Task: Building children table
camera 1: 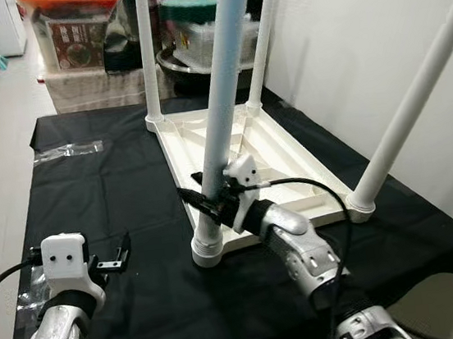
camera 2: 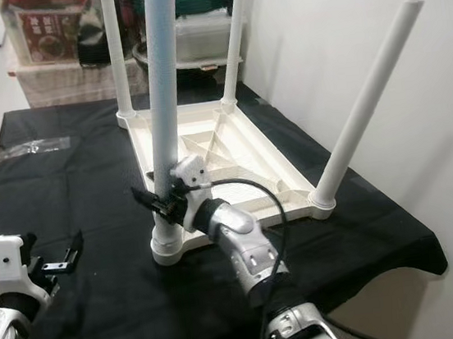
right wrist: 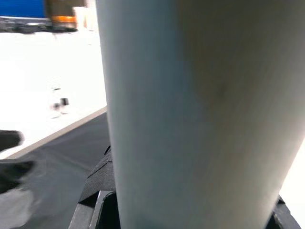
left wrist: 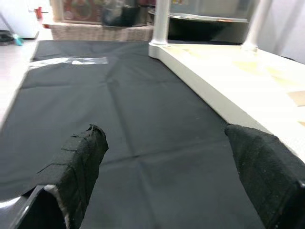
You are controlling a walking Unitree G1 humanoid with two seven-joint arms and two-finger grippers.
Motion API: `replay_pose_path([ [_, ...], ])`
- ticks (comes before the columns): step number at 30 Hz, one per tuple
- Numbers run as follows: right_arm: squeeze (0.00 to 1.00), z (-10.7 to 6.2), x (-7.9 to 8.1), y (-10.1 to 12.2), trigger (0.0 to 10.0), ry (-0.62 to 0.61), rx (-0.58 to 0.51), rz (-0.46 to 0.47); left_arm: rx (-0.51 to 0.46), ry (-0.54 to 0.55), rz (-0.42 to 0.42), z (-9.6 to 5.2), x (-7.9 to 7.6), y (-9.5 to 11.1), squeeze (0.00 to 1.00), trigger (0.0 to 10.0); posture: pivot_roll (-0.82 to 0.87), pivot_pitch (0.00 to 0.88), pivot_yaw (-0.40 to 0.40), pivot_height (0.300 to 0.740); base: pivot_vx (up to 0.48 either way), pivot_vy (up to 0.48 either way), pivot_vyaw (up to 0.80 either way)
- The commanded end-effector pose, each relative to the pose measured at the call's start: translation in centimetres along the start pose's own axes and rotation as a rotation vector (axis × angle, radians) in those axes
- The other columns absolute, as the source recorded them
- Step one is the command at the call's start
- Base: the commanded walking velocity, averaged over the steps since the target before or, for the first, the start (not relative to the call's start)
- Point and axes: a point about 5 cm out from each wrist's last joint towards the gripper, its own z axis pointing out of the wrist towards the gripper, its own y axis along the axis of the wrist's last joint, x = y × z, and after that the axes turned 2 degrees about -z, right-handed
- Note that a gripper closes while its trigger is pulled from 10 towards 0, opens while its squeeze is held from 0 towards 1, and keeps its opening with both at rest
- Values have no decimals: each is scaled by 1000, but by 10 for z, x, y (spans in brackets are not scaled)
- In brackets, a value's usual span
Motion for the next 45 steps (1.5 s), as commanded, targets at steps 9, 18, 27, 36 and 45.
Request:
replay_pose_path([
  [9, 0, -6, 0, -29, 10000, -63, 161, -68, 4, -16, -8, 5, -1, -2, 0, 10000, 105, 0, -131, 740, 0, 0, 0],
  [18, 0, -6, -2, -34, 10000, -141, 201, -54, 5, -18, -9, 5, -1, -3, 0, 10000, 106, 0, -126, 740, 0, 0, 0],
  [27, 0, -6, -2, -33, 10000, -173, 201, -49, 4, -20, -6, 6, 0, -2, 0, 10000, 102, 0, -123, 740, 0, 0, 0],
  [36, 0, -8, -5, -26, 10000, -230, 175, -122, 3, -14, -4, 6, 1, -3, 0, 10000, 99, 0, -120, 740, 0, 0, 0],
  [45, 0, -13, 1, -26, 10000, -170, 154, -119, 6, -18, -2, 7, 1, -3, 0, 10000, 95, 0, -116, 740, 0, 0, 0],
])
